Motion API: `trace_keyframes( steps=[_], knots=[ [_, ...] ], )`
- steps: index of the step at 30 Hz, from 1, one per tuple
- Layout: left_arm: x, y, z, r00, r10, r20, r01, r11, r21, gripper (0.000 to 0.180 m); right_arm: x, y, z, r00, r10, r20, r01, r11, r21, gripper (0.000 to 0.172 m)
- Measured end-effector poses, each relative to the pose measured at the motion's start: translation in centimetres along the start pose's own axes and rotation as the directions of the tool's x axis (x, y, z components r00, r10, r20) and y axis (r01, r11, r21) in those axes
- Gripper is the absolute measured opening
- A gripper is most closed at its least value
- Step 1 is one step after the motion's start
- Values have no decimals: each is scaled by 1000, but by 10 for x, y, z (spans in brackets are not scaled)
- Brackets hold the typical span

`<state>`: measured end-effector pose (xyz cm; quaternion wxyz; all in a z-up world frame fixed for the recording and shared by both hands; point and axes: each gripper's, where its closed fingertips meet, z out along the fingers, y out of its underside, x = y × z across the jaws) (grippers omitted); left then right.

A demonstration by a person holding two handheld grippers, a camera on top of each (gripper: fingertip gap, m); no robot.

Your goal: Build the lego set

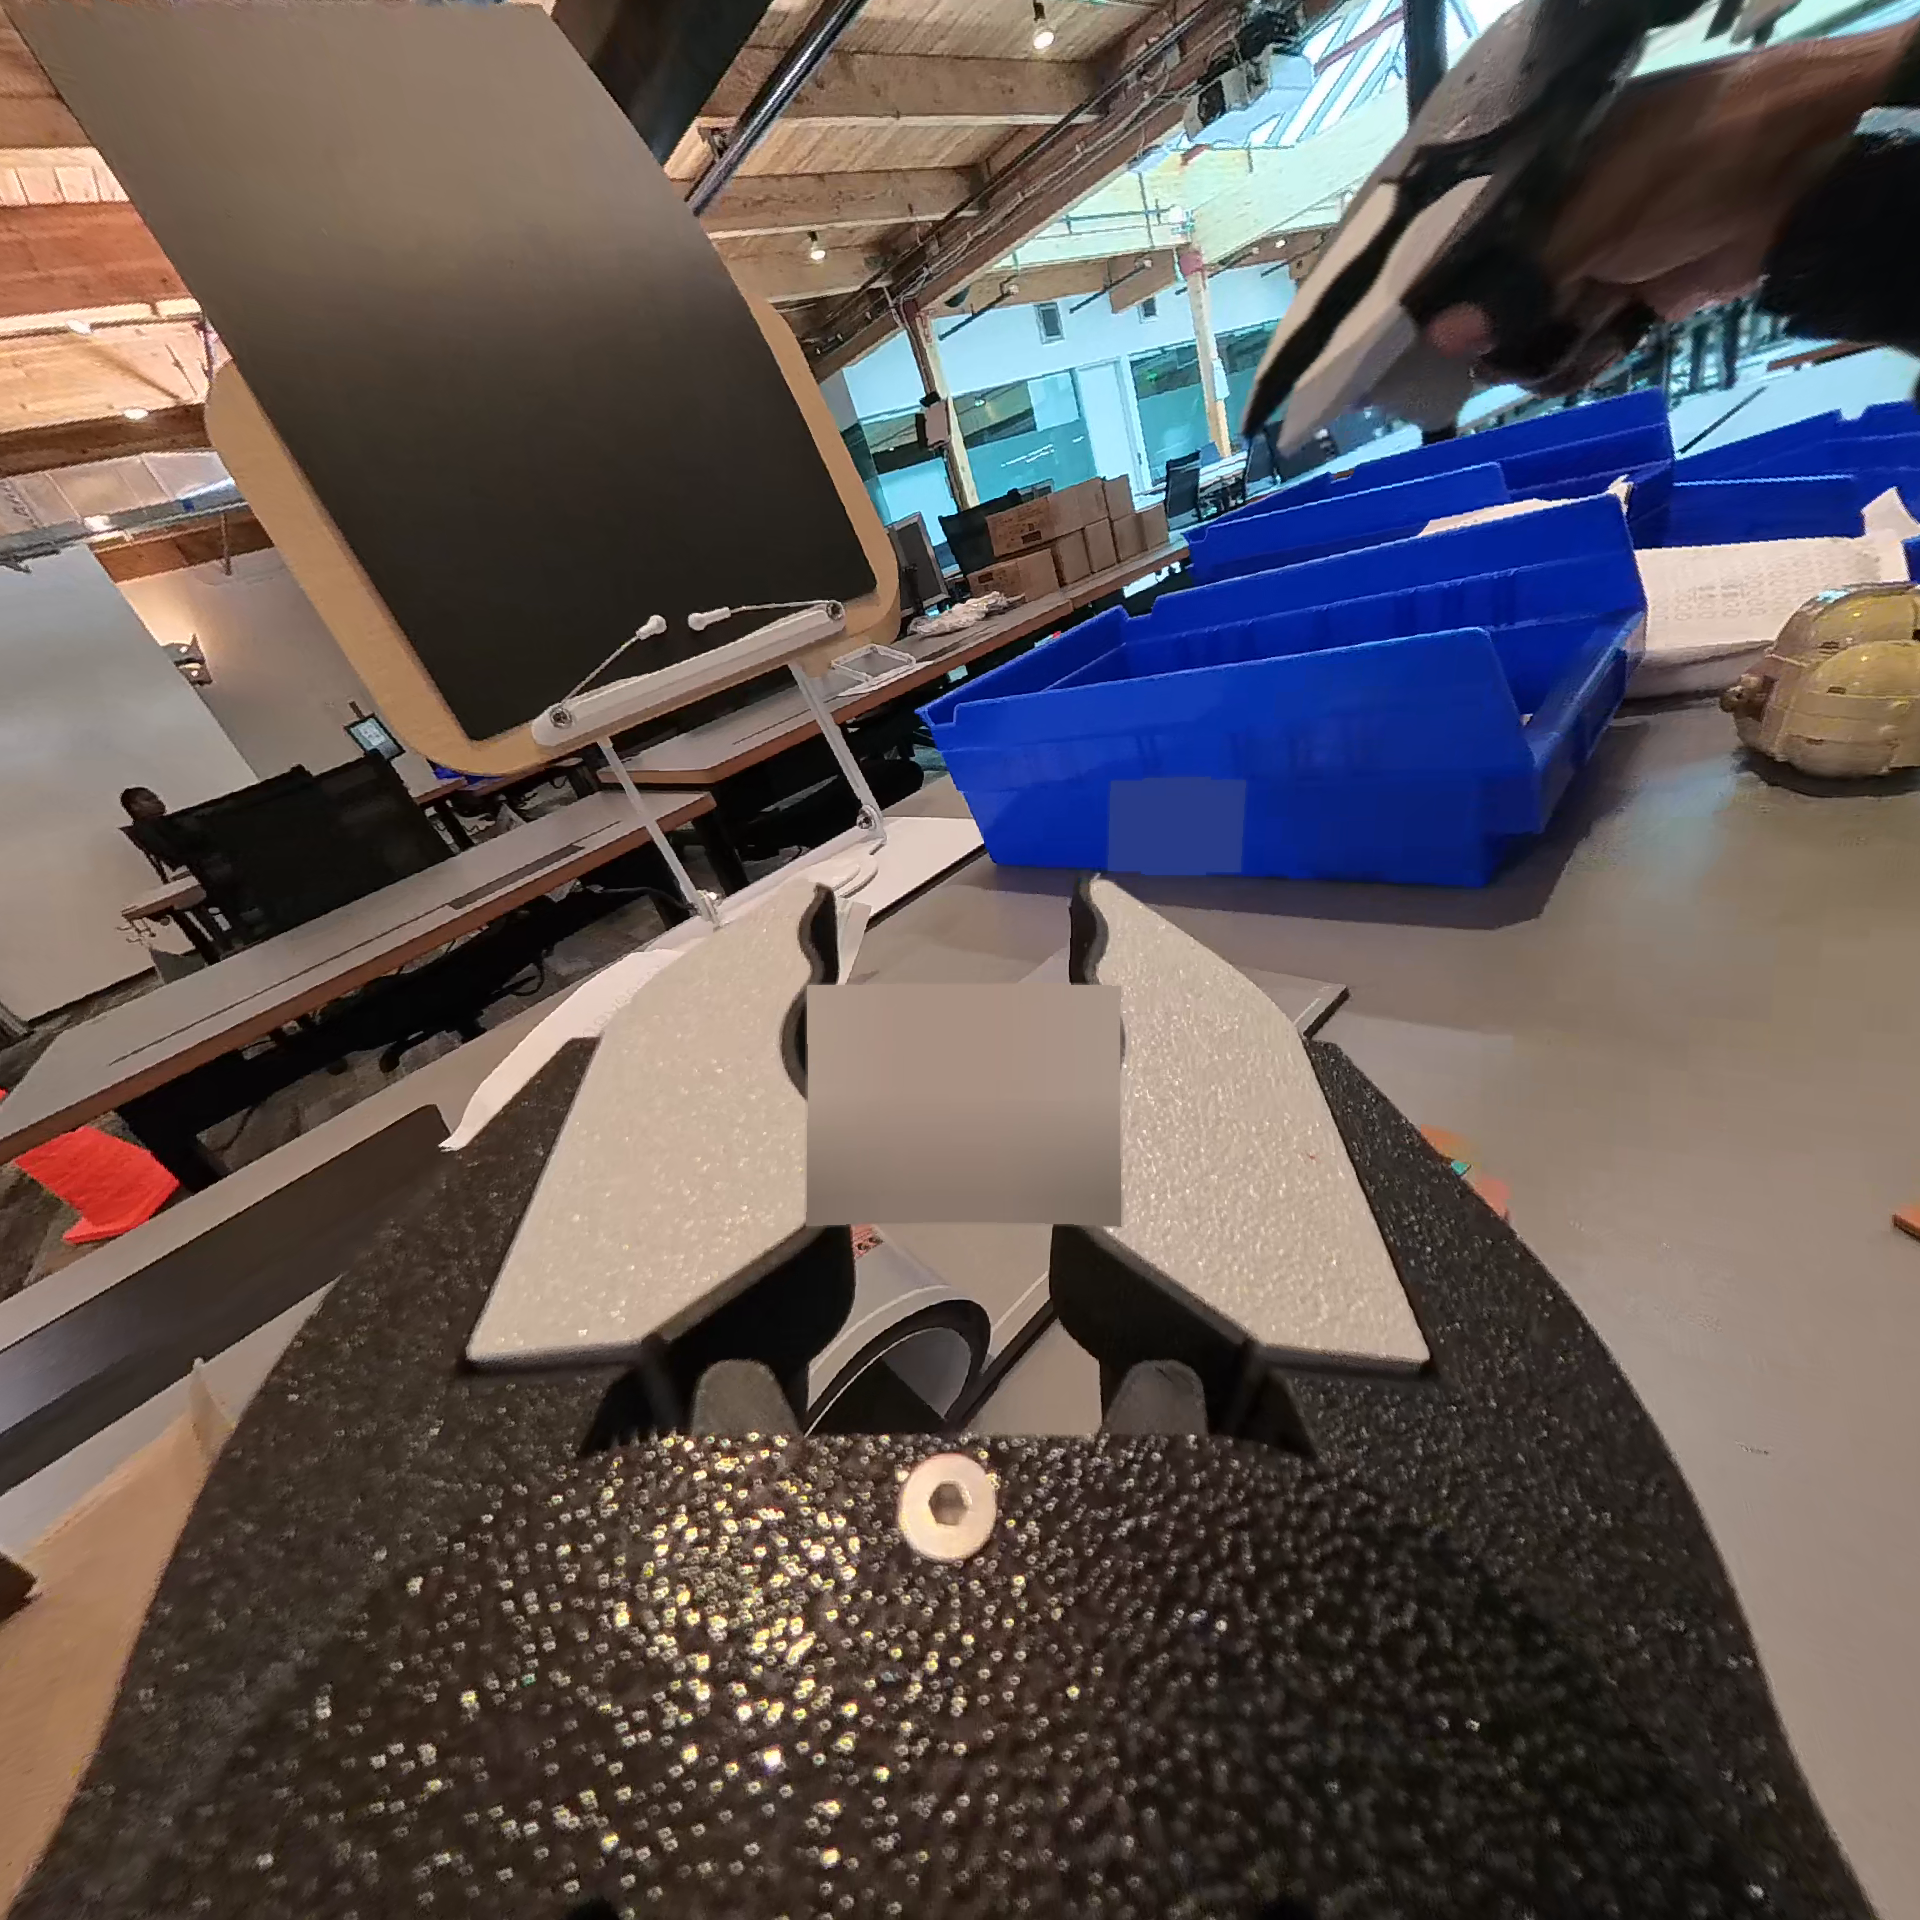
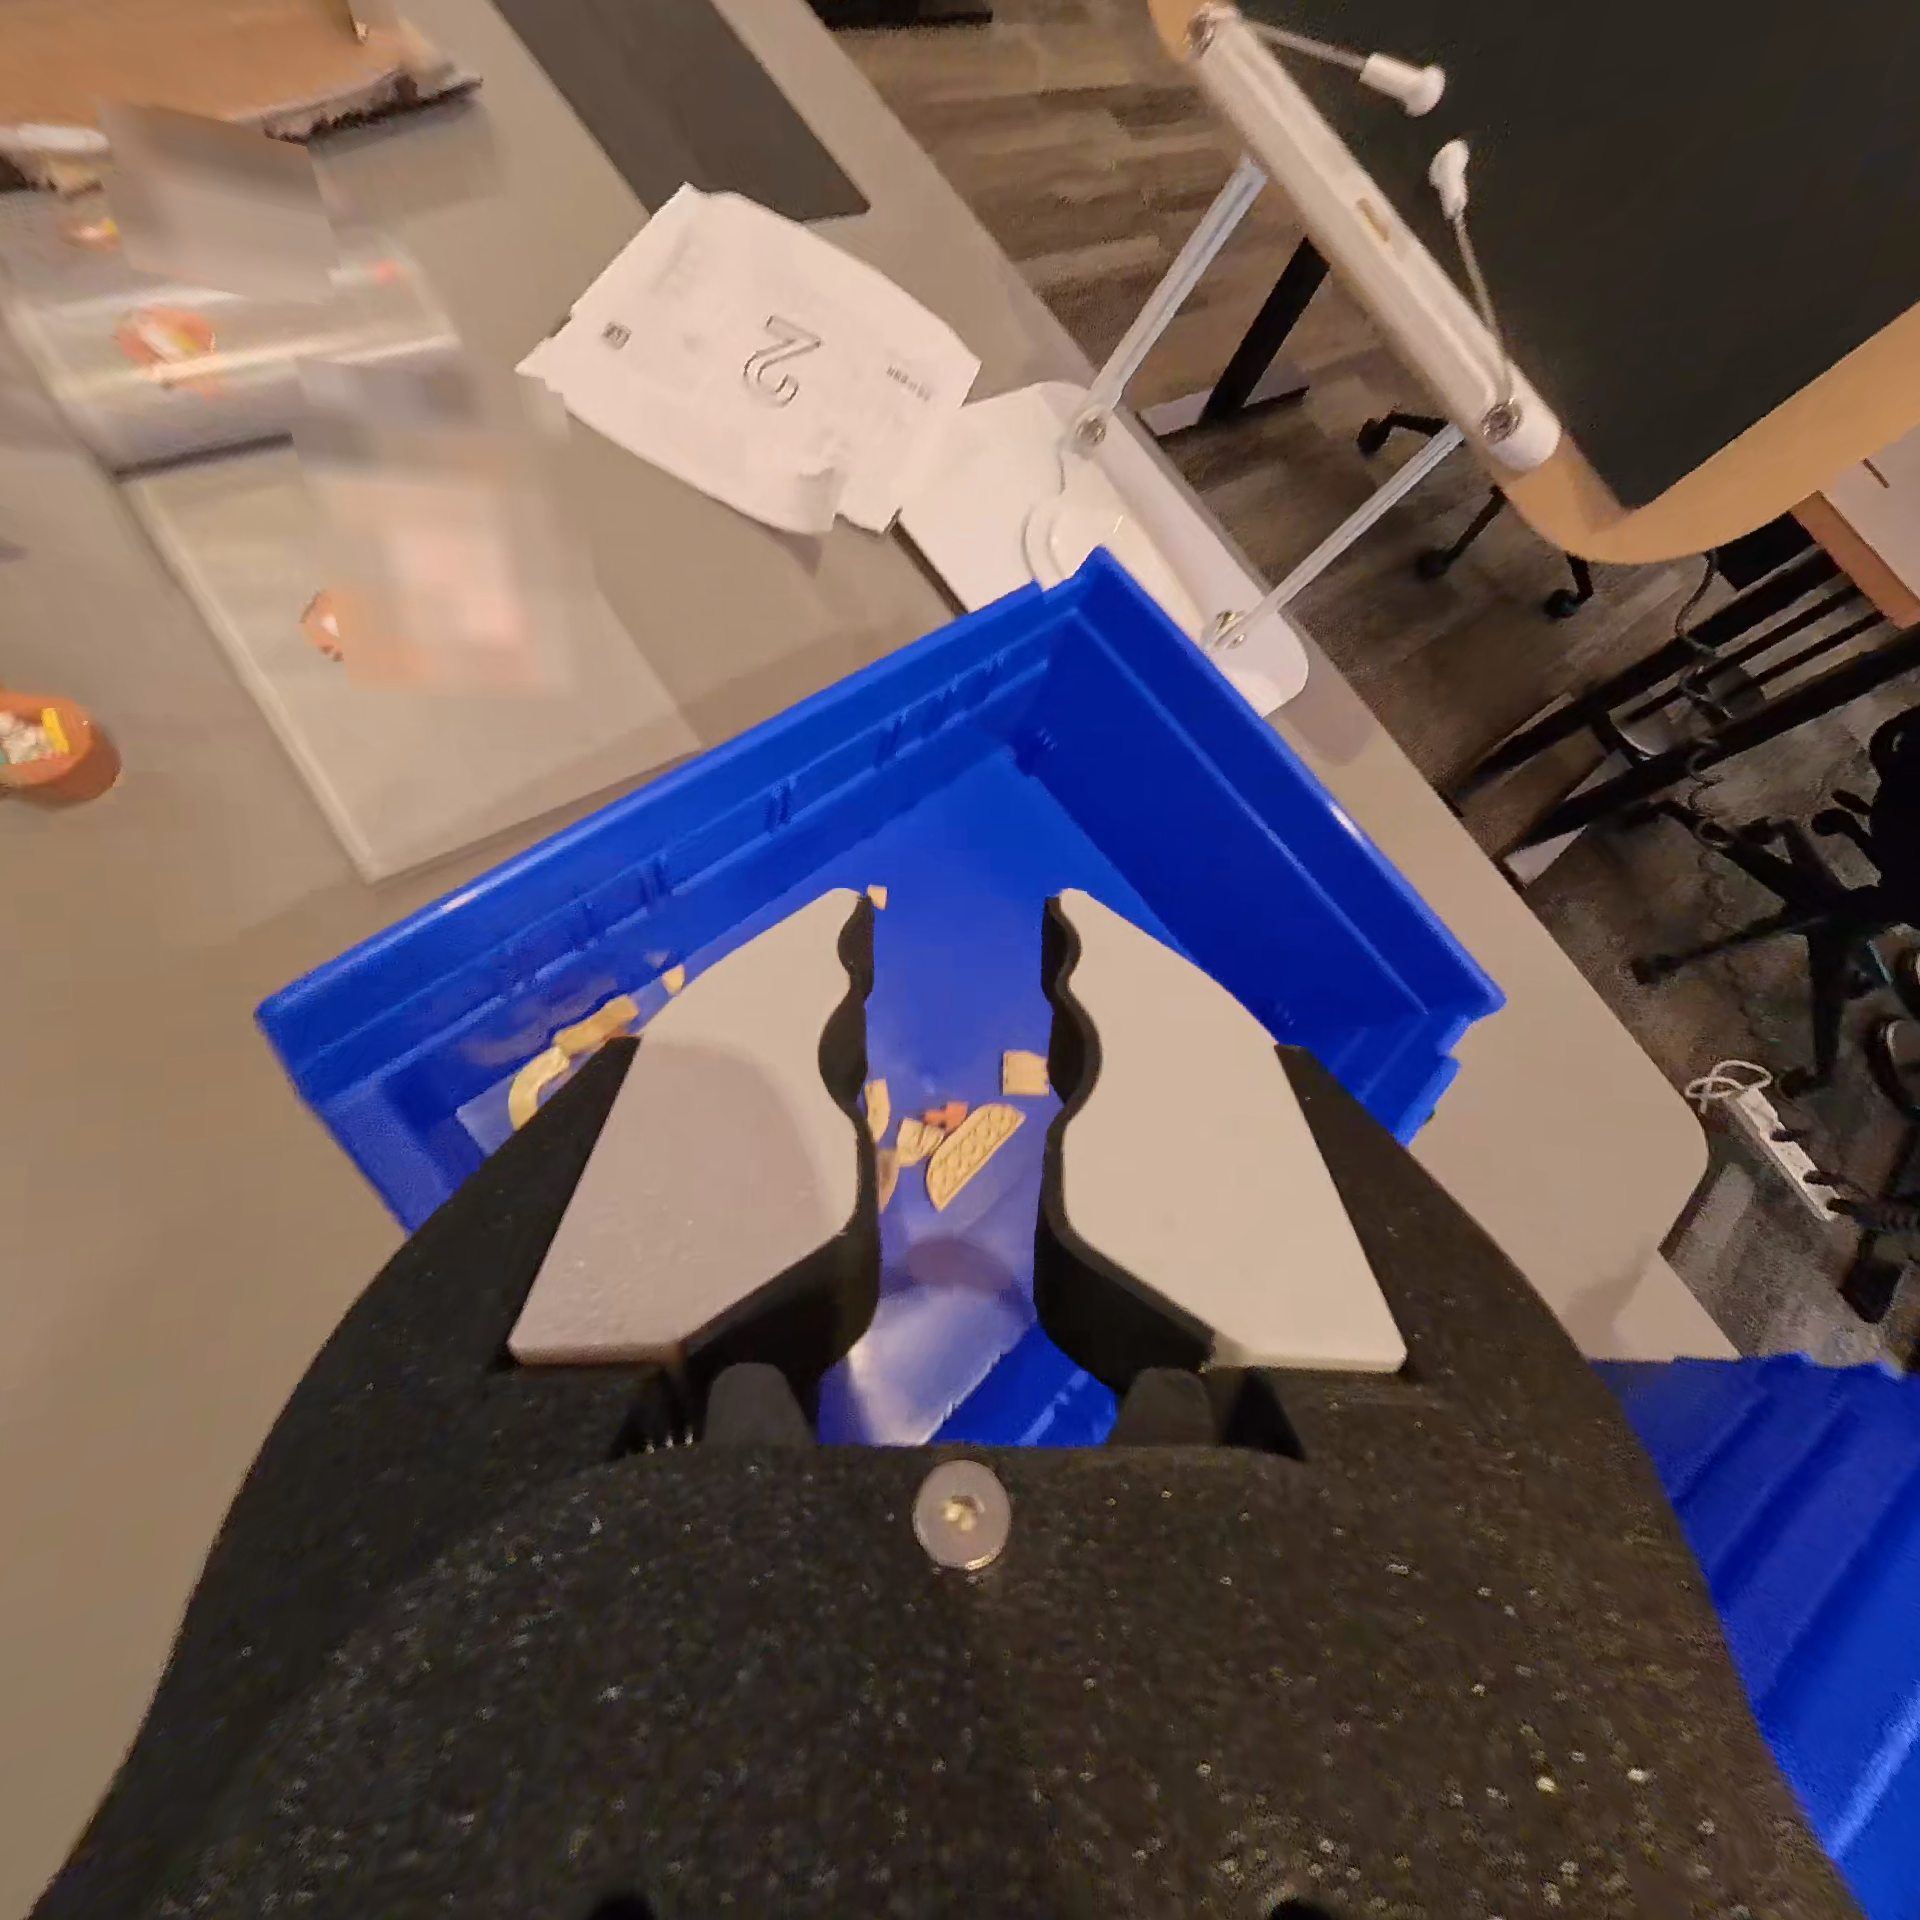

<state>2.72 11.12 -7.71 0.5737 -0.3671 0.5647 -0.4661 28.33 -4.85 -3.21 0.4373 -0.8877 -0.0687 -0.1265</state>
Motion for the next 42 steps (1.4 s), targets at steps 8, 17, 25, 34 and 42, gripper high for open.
trace_keyframes(
  steps=[8,17,25,34,42],
  knots=[
    [-1,-1,0,999,-37,-17,37,999,9,42,-10,31,36,996,-36,80,45,993,-108,28],
    [3,-2,0,998,-45,-38,45,999,9,42,-24,55,52,979,-53,195,89,980,-180,29],
    [4,-2,0,998,-41,-38,41,999,6,42,-50,72,63,945,-73,320,150,963,-223,28],
    [5,1,2,998,-42,-44,42,999,-3,42,-71,94,65,899,-73,431,218,929,-298,24],
    [4,-1,0,999,-32,-40,32,999,1,42,-79,104,68,887,-69,456,245,908,-340,24]
  ],
)
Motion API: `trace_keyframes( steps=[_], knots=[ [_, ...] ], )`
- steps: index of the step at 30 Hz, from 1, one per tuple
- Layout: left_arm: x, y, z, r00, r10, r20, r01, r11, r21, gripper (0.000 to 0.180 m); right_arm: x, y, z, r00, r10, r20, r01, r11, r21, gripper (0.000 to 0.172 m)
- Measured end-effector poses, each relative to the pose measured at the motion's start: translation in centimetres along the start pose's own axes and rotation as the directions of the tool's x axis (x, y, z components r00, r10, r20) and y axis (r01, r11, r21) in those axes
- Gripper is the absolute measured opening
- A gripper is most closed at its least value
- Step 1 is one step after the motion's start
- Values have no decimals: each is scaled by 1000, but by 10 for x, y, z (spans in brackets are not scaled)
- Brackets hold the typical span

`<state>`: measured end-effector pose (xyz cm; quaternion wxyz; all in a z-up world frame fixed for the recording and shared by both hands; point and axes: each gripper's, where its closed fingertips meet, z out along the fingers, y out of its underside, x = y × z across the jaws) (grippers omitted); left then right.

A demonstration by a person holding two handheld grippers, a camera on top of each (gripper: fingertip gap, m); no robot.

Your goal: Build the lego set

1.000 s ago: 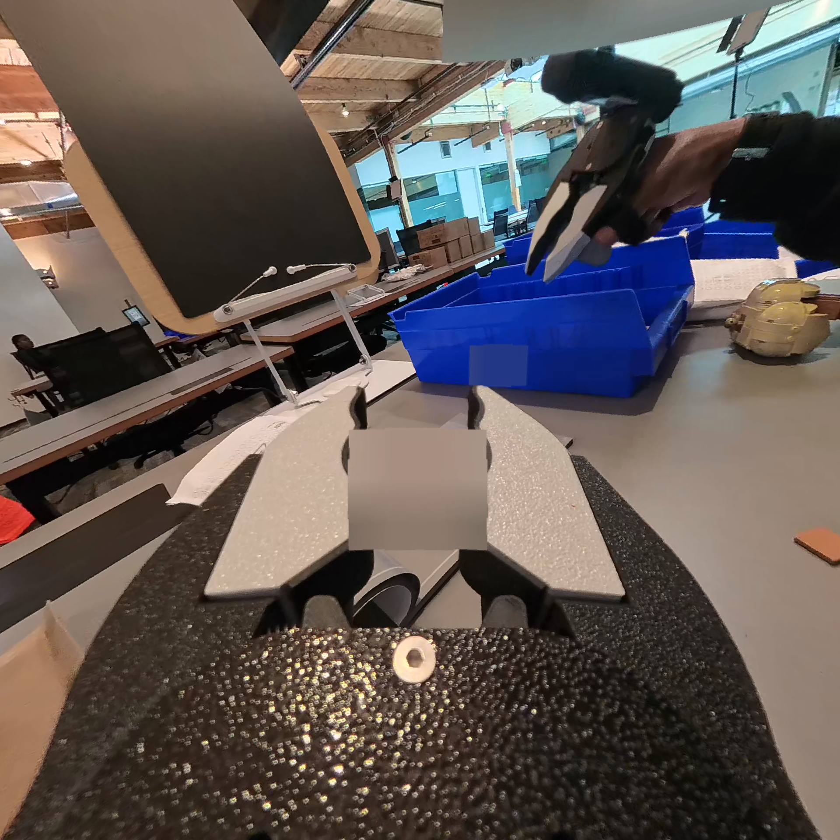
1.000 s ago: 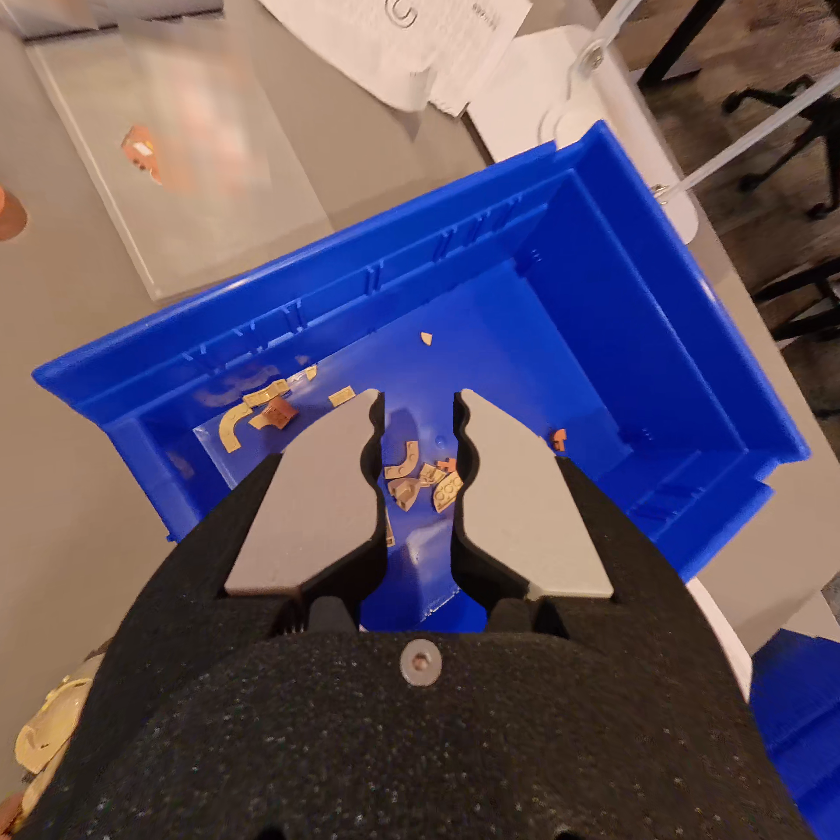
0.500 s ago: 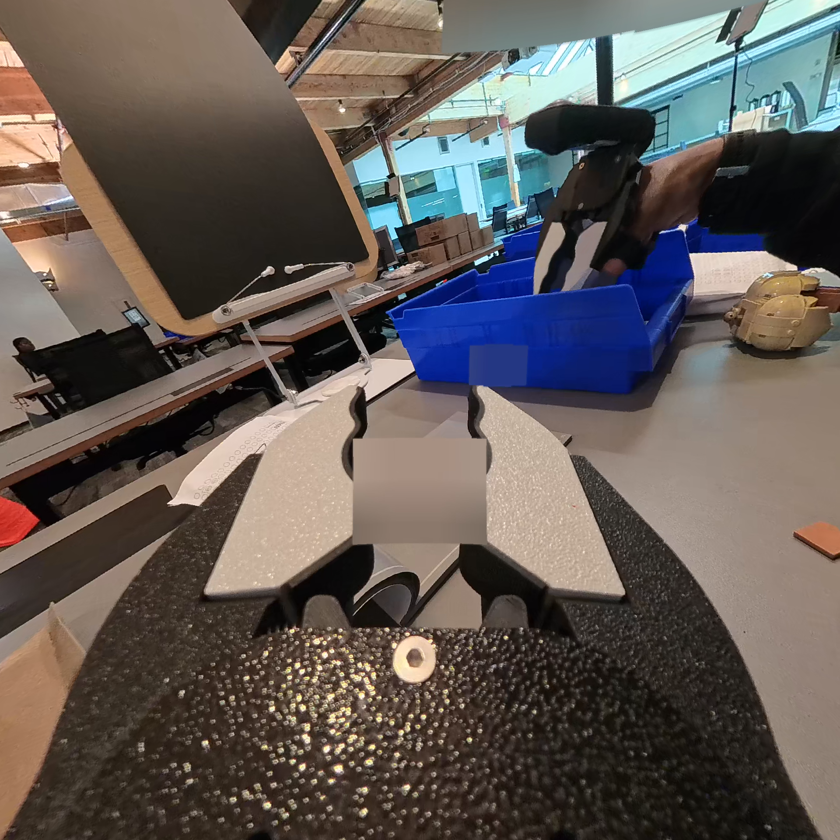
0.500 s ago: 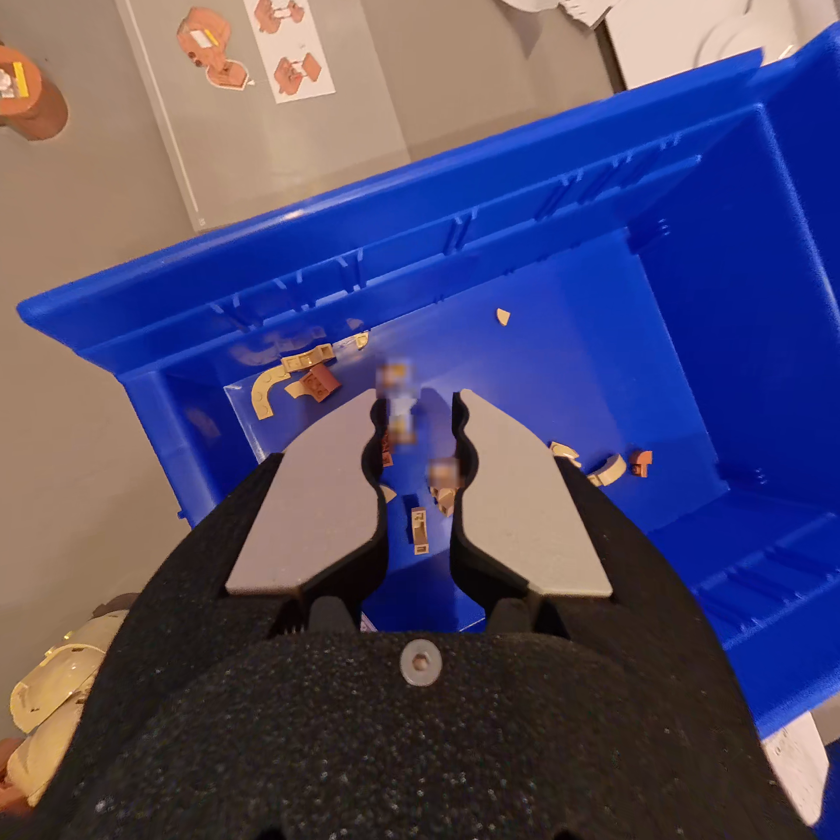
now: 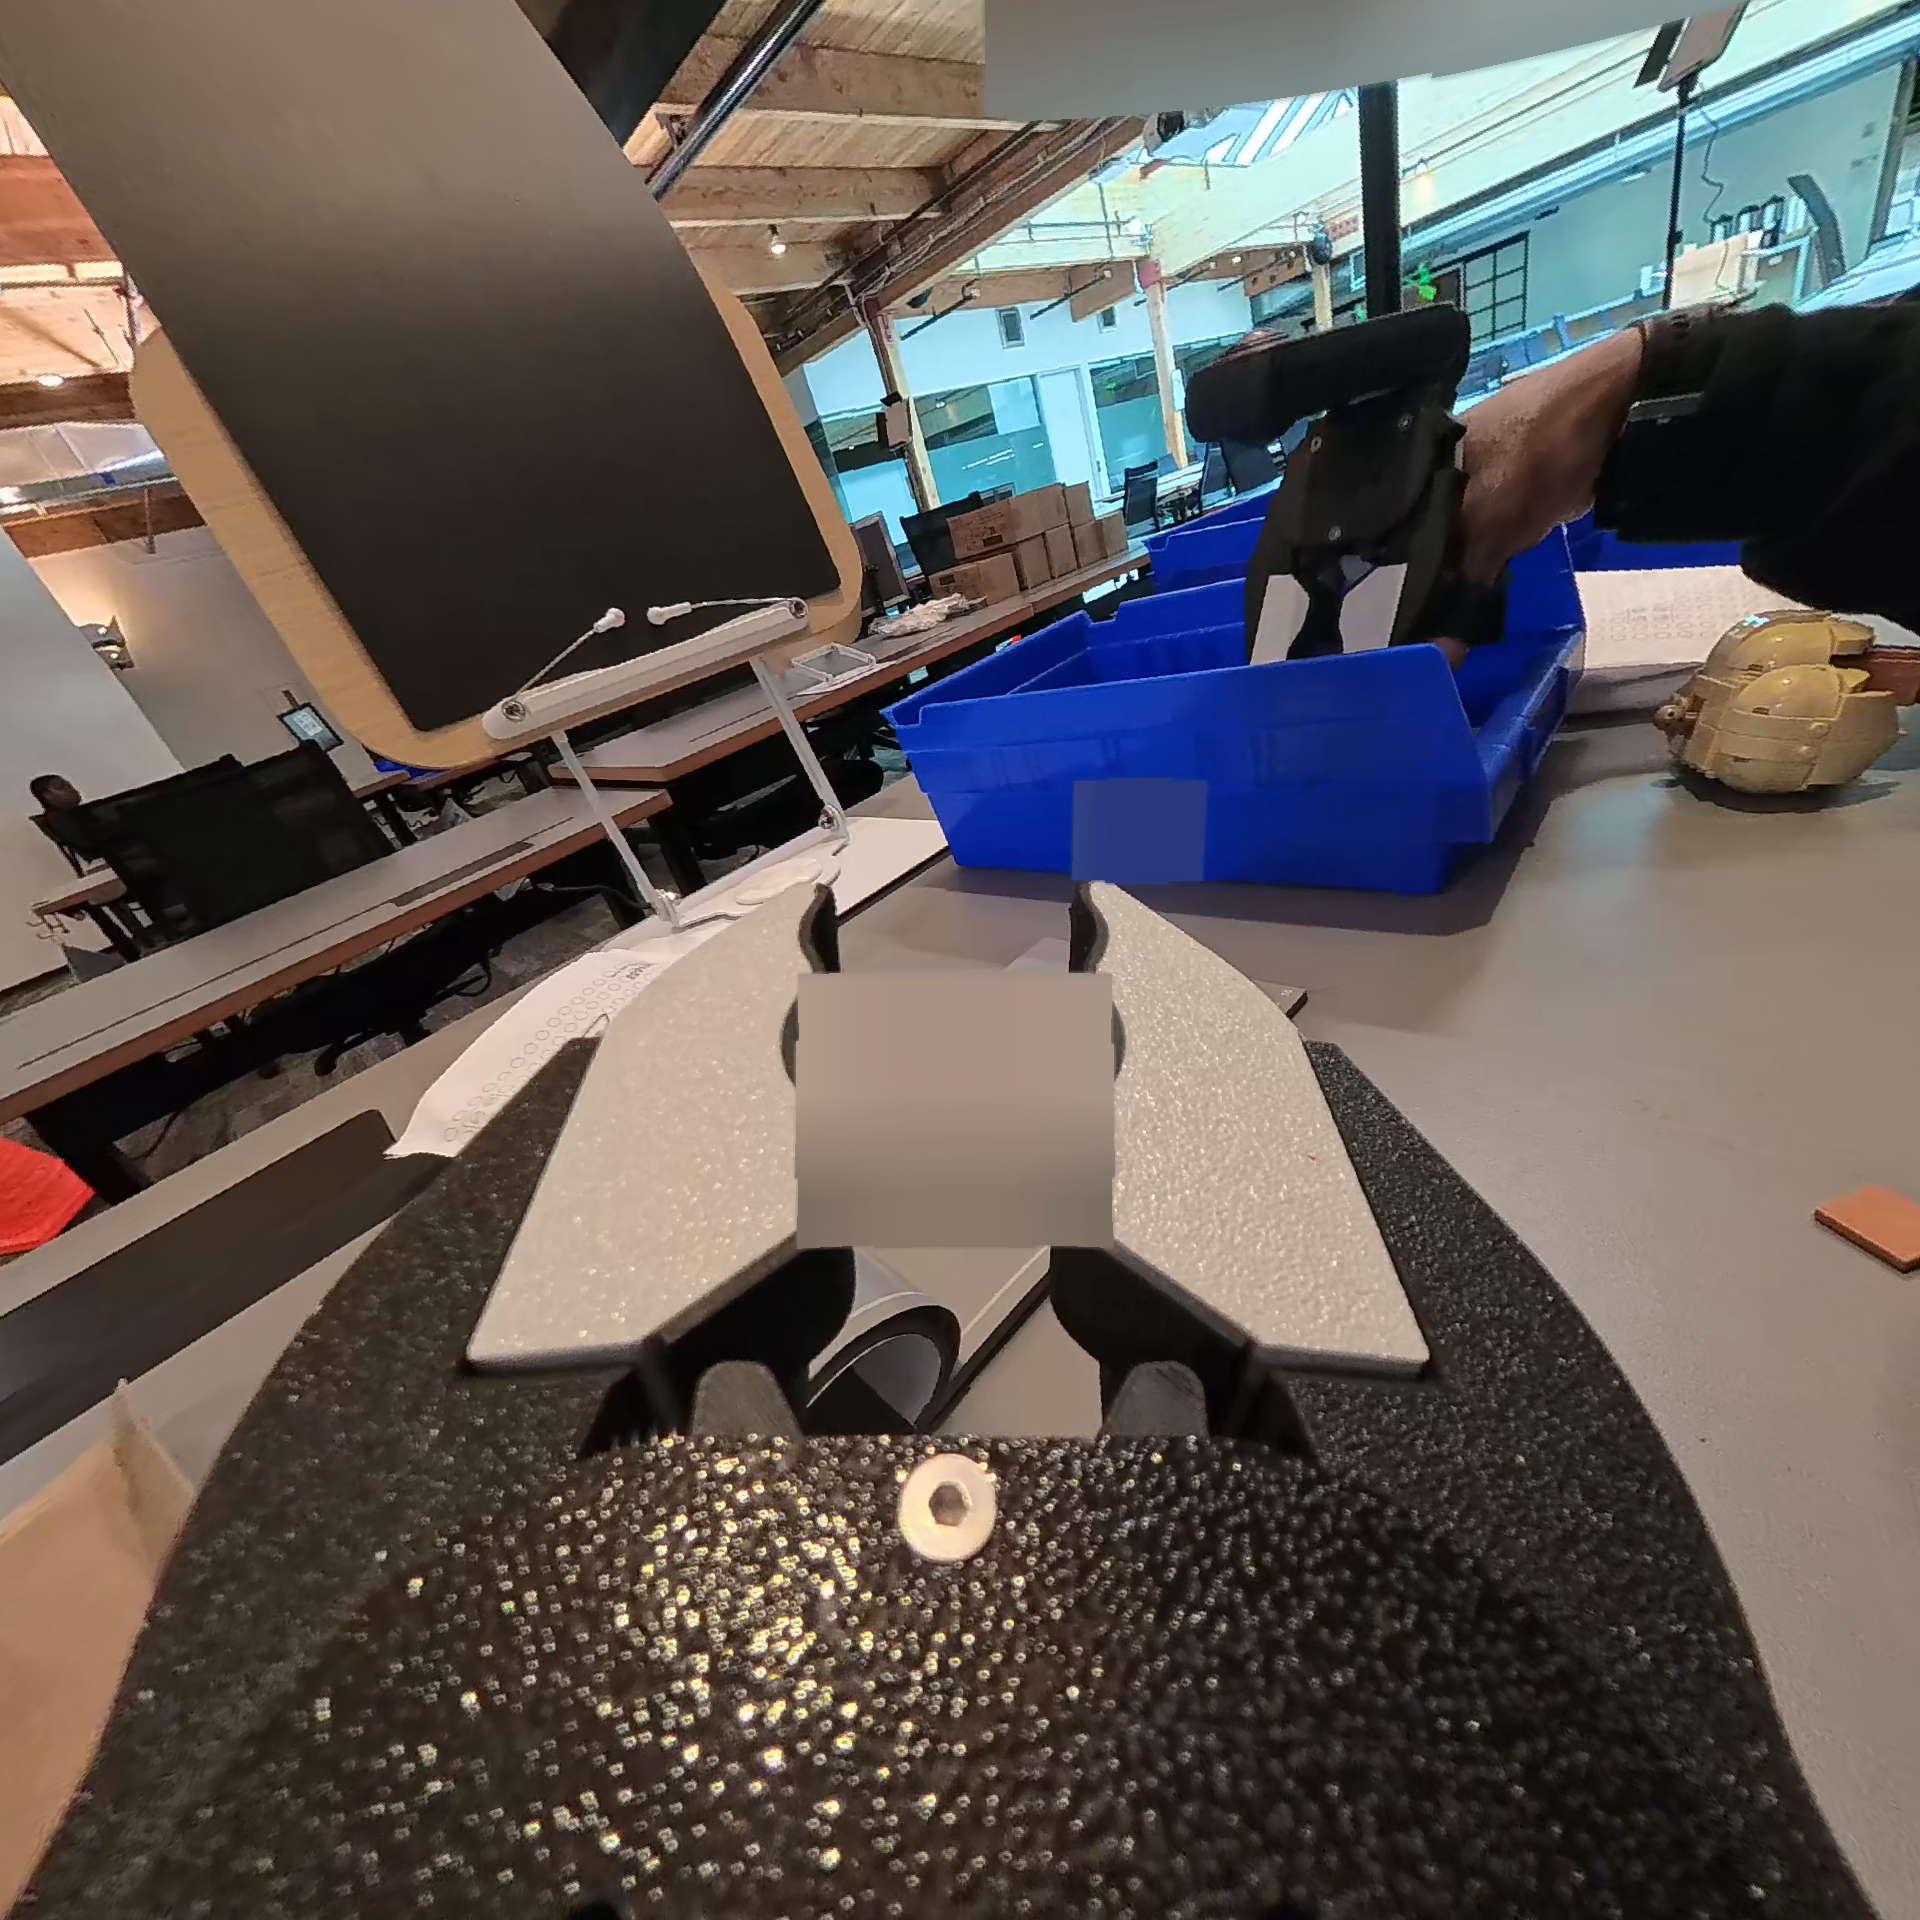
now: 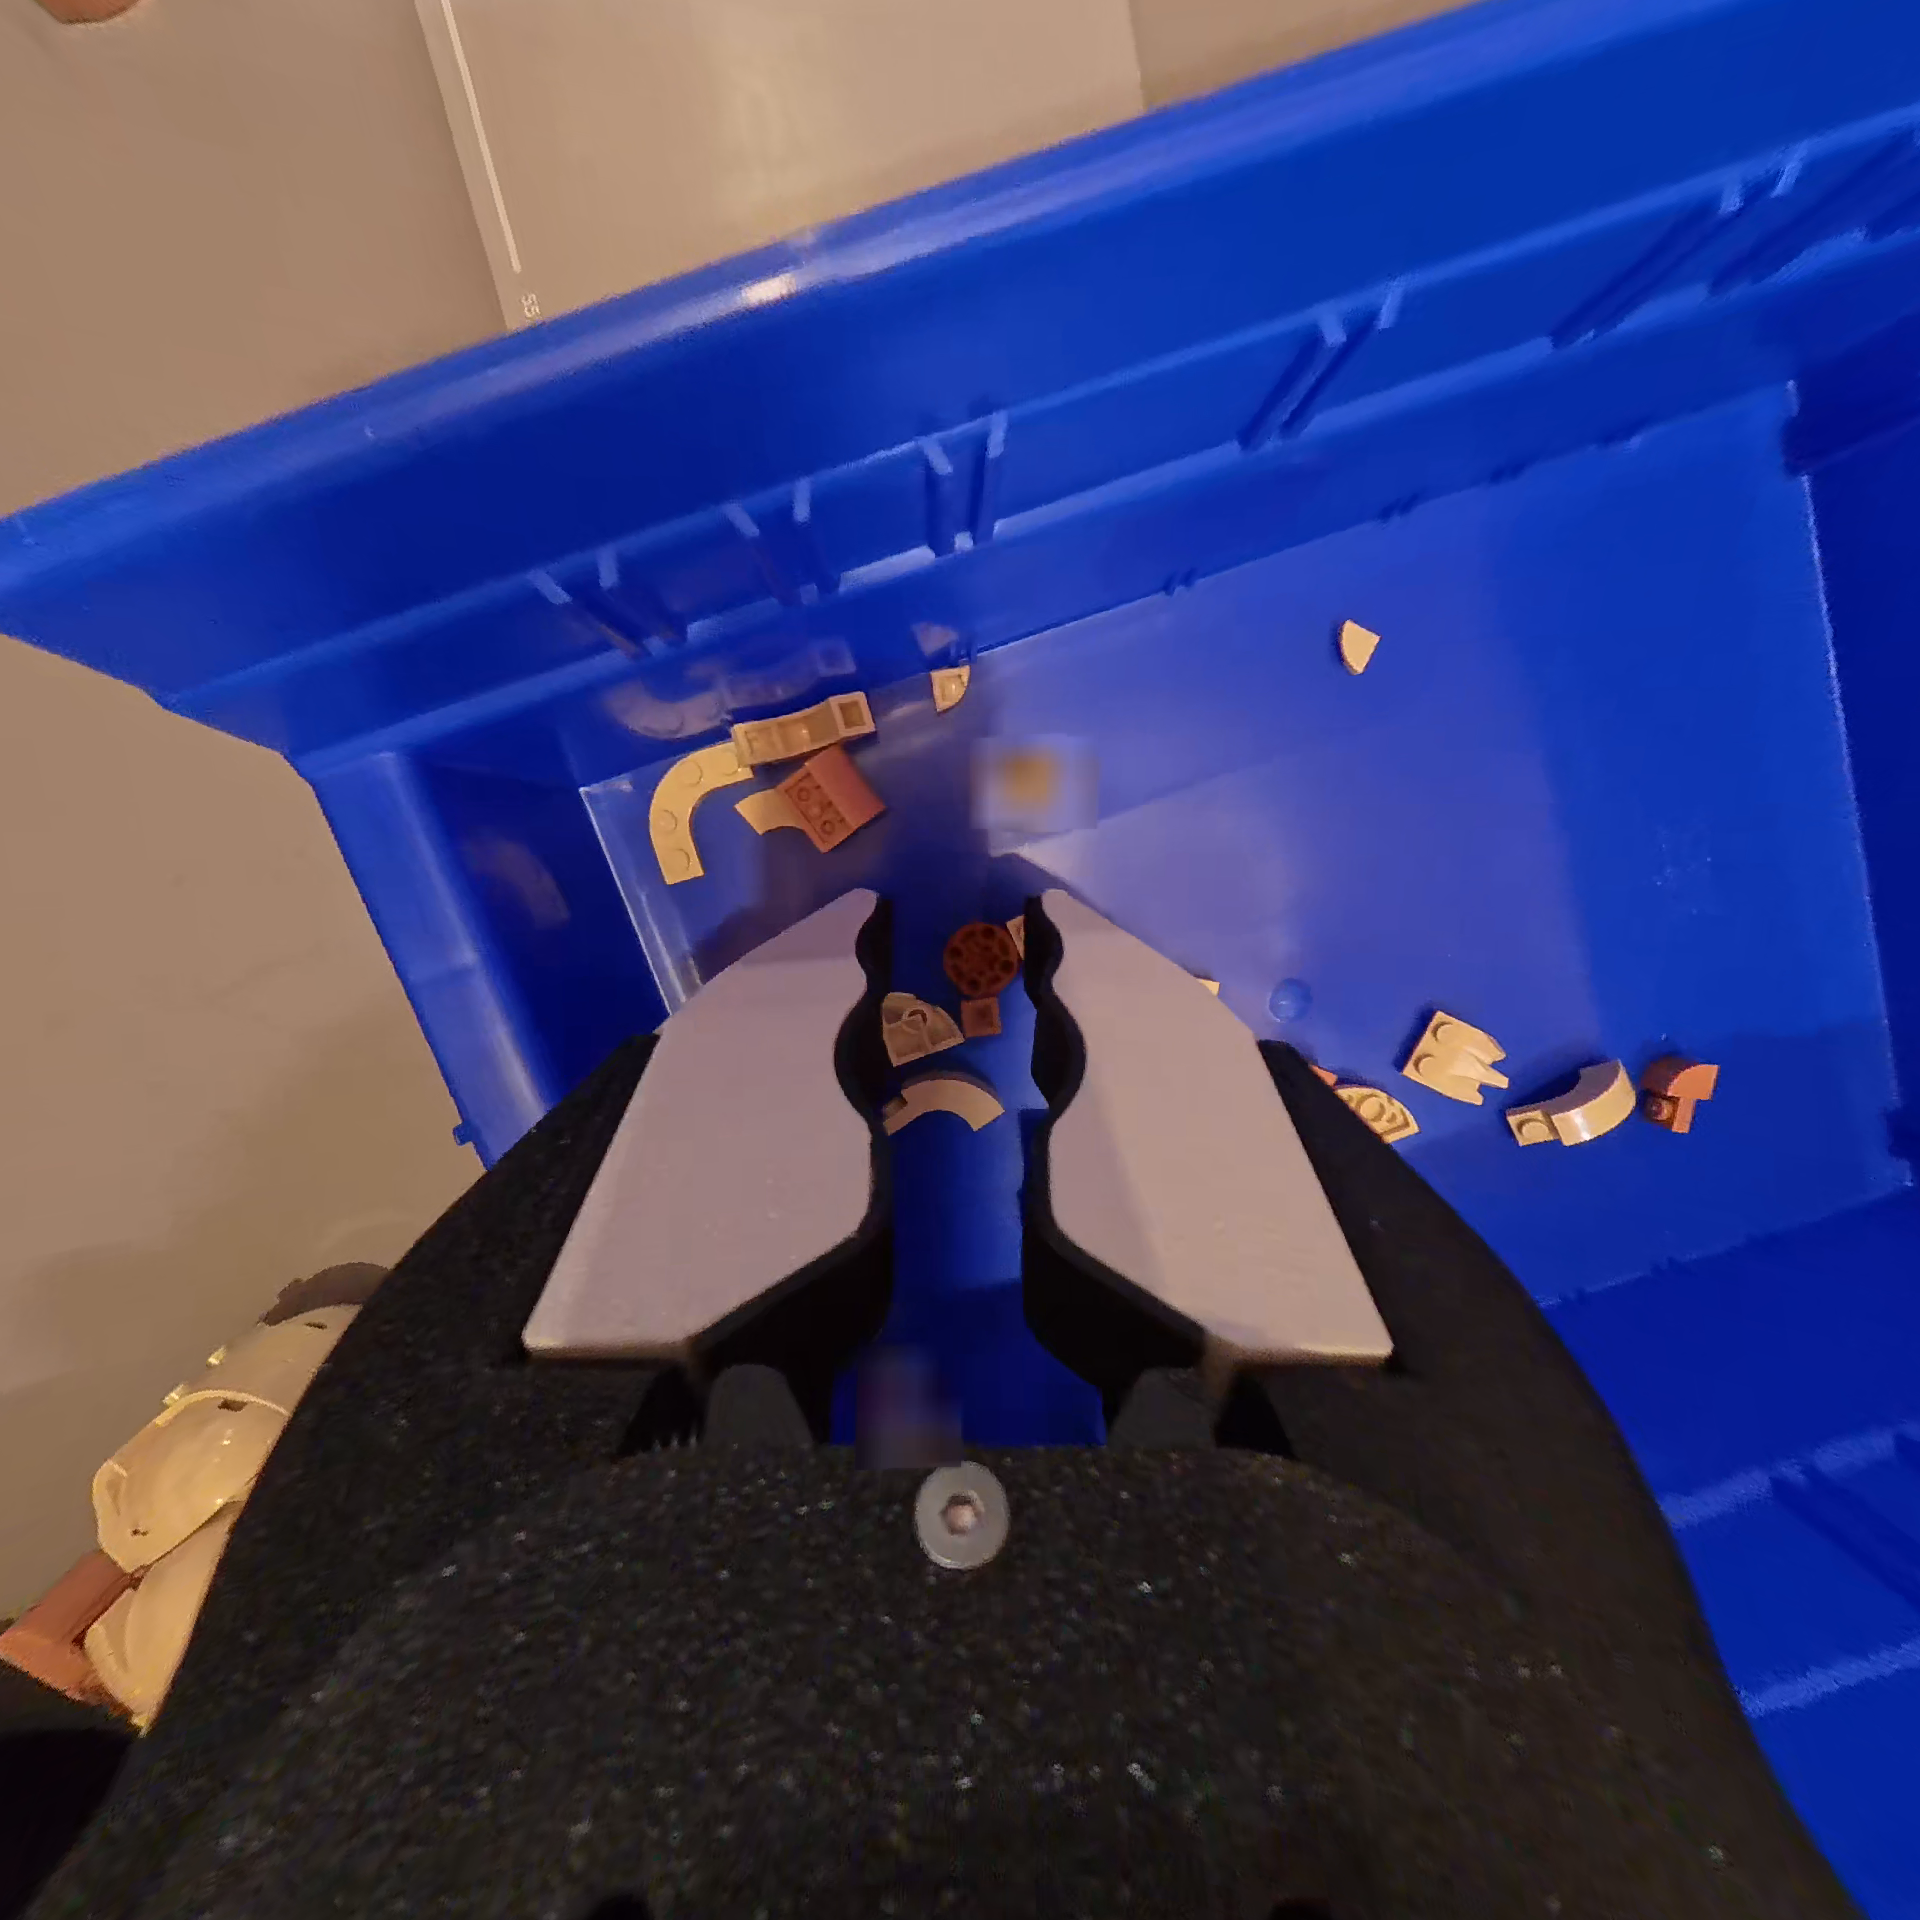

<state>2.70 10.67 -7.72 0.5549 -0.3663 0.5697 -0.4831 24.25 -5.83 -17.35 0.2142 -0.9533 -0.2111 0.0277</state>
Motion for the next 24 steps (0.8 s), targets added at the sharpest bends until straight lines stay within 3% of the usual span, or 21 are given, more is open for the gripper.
trace_keyframes(
  steps=[24],
  knots=[
    [1,6,3,1000,-12,-6,12,1000,-13,42,-28,-12,25,987,-117,111,116,993,21,25]
  ],
)
